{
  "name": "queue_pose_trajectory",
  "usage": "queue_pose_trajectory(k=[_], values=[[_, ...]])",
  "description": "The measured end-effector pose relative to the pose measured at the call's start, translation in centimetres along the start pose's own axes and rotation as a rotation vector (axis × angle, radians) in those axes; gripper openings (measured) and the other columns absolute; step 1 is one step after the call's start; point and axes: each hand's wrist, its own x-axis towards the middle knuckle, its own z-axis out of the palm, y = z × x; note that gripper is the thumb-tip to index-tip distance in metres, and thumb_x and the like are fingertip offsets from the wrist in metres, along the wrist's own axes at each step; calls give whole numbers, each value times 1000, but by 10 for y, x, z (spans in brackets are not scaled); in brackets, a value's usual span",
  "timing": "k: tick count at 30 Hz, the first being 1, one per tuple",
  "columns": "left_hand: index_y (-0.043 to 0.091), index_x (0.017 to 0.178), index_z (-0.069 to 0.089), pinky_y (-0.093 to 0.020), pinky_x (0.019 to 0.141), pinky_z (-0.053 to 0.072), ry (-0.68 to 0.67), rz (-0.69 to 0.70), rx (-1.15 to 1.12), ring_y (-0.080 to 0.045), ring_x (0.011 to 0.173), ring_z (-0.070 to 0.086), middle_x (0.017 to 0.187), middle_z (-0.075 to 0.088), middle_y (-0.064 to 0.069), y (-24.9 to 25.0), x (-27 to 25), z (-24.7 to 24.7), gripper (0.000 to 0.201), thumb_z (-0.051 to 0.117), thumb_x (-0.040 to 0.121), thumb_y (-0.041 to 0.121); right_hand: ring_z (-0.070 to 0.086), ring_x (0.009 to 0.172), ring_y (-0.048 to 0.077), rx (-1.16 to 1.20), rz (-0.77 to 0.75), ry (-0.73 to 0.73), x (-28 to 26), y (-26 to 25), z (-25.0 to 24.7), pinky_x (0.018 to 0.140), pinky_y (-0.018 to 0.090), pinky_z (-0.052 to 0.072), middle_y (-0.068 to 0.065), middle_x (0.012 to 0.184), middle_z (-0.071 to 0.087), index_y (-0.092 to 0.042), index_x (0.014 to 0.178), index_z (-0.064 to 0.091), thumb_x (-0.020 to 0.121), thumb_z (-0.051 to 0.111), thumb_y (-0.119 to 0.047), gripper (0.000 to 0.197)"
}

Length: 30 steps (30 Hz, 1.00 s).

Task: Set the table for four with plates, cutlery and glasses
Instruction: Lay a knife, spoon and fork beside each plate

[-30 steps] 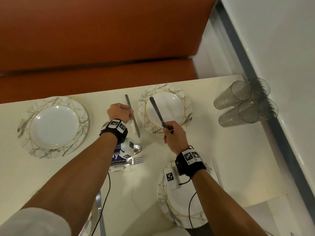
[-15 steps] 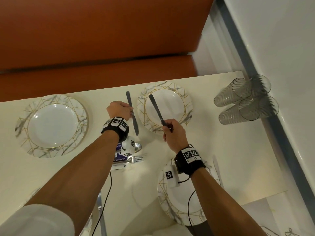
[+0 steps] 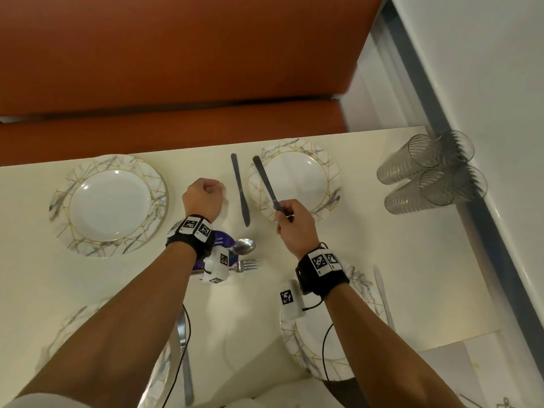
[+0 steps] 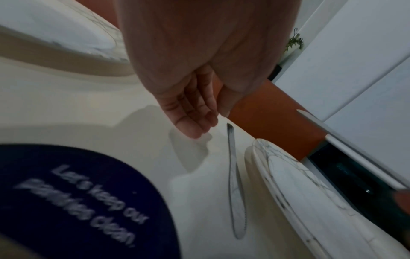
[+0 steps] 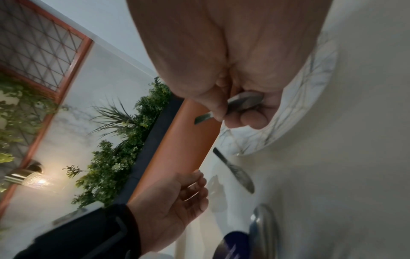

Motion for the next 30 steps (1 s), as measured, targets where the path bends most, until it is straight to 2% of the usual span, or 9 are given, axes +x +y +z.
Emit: queue_pose_trajectory(k=[2,8,11,13,16,19,22,27,30], values=[[27,96,71,-37,86,60,-25,78,1,-21,87,72,91,76,4,-5,-14,-13,10,62,98,27,64,78,20,-13,-7,-21,-3,-11,20,76,35,58,2,91,68,-13,107,63,96,59,-16,11],[16,109,72,-14,62,52,-50,195,-197,-6,74,71,91,77,4,-13,-52,-63,17,62,103,28,64,78,19,-5,-39,-84,-28,-49,99,73,34,53,1,92,69,-15,106,65,96,58,-21,14],[16,111,73,-20,65,56,-26,186,-258,-7,76,73,94,78,2,-30,-58,-97,18,72,95,24,59,70,11,-23,-77,-73,-48,-67,138,66,25,46,-3,86,67,-13,106,64,99,58,-27,16],[20,110,73,-26,66,58,-13,138,-332,-15,82,75,95,77,-2,-46,-58,-124,21,77,90,20,62,68,12,-3,-90,-96,-63,-78,164,63,26,52,-2,84,67,-13,107,63,98,57,-23,15],[16,111,72,-32,71,61,-25,79,-430,-21,87,75,96,78,-7,-67,-55,-167,24,76,88,8,68,70,21,21,-108,-155,-86,-93,204,70,44,59,3,80,70,-15,108,63,97,58,-27,16],[12,109,73,-35,79,62,-36,22,-502,-24,89,74,99,78,-12,-83,-48,-211,23,74,89,2,69,70,21,14,-146,-153,-109,-110,240,73,40,58,2,81,70,-16,110,66,96,61,-25,17],[13,99,75,-37,78,64,16,-30,-507,-29,88,76,96,78,-14,-103,-30,-256,17,71,88,0,68,80,22,4,-160,-186,-125,-119,275,81,34,56,5,92,71,-17,111,70,96,62,-23,18],[13,99,80,-45,81,65,114,-104,-382,-29,85,77,93,80,-8,-148,19,-317,17,69,87,9,64,79,14,-37,-149,-229,-137,-119,316,80,30,55,-19,85,65,-16,103,74,96,57,-12,19],[9,106,80,-43,81,65,144,-153,-316,-30,88,76,99,79,-11,-169,43,-338,17,68,93,9,64,83,16,-46,-111,-267,-139,-117,325,84,40,58,-21,83,63,-19,97,74,95,57,-9,20]])
